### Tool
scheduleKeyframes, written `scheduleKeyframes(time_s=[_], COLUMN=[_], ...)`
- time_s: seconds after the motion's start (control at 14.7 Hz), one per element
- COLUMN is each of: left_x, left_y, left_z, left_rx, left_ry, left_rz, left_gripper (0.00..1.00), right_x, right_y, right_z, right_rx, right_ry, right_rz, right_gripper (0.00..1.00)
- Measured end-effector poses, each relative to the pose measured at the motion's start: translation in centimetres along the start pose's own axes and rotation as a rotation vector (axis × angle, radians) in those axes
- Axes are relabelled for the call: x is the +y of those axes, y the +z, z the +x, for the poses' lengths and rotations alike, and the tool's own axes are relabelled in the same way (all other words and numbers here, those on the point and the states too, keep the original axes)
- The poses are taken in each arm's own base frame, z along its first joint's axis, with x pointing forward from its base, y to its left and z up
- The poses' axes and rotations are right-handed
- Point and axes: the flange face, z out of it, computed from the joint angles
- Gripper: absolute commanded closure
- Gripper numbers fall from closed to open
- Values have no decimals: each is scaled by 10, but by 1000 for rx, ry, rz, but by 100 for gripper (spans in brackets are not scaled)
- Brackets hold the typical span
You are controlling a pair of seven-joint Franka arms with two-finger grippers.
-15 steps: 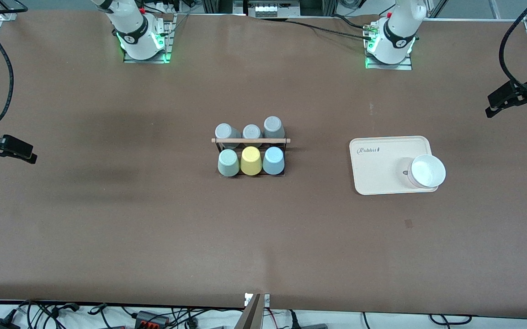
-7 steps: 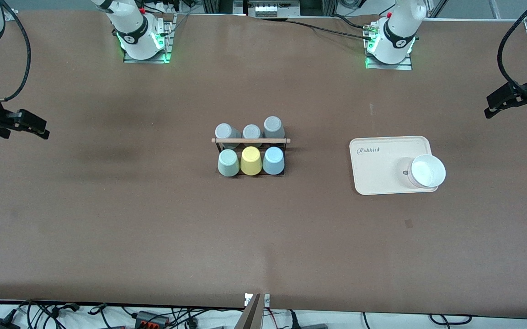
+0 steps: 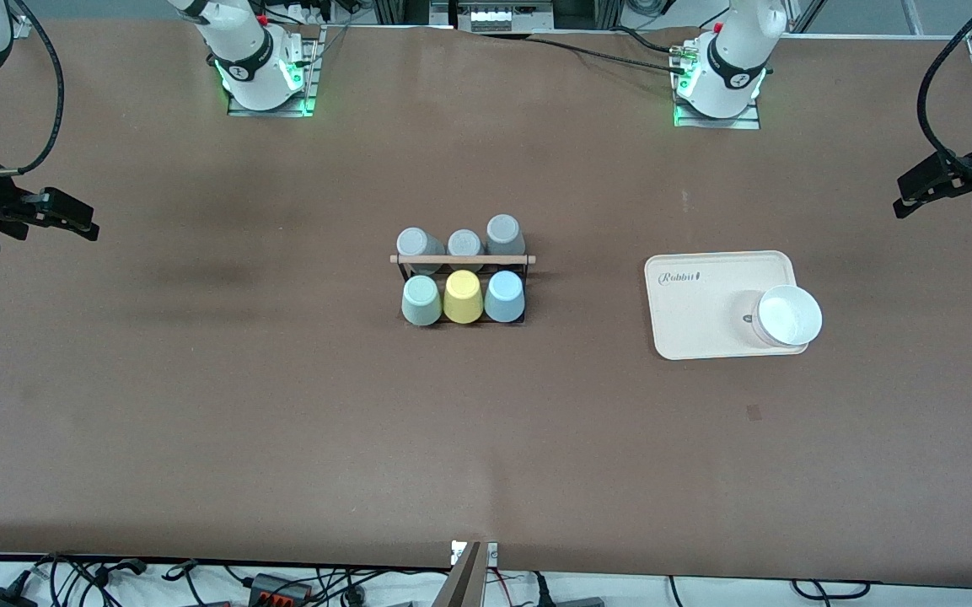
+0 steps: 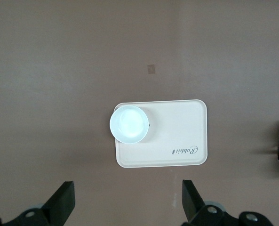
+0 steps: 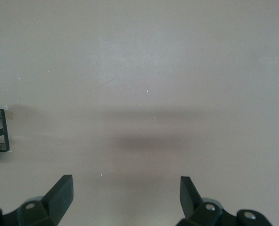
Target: Hang scattered cups on rack with three cups
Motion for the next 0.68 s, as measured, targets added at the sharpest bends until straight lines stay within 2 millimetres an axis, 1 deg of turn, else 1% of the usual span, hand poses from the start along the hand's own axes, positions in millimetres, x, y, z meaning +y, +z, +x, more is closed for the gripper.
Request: scheduleKeyframes(time_s=[0.68], left_x=[0], left_y=[1], left_z=[0], left_rx=[-2], left_ry=[0], left_rz=[0], left_gripper=[0], right_x=[-4], right_y=[-17], right_z=[-9], right_rx=[24], right_ry=[57], right_rz=[0], right_gripper=[0])
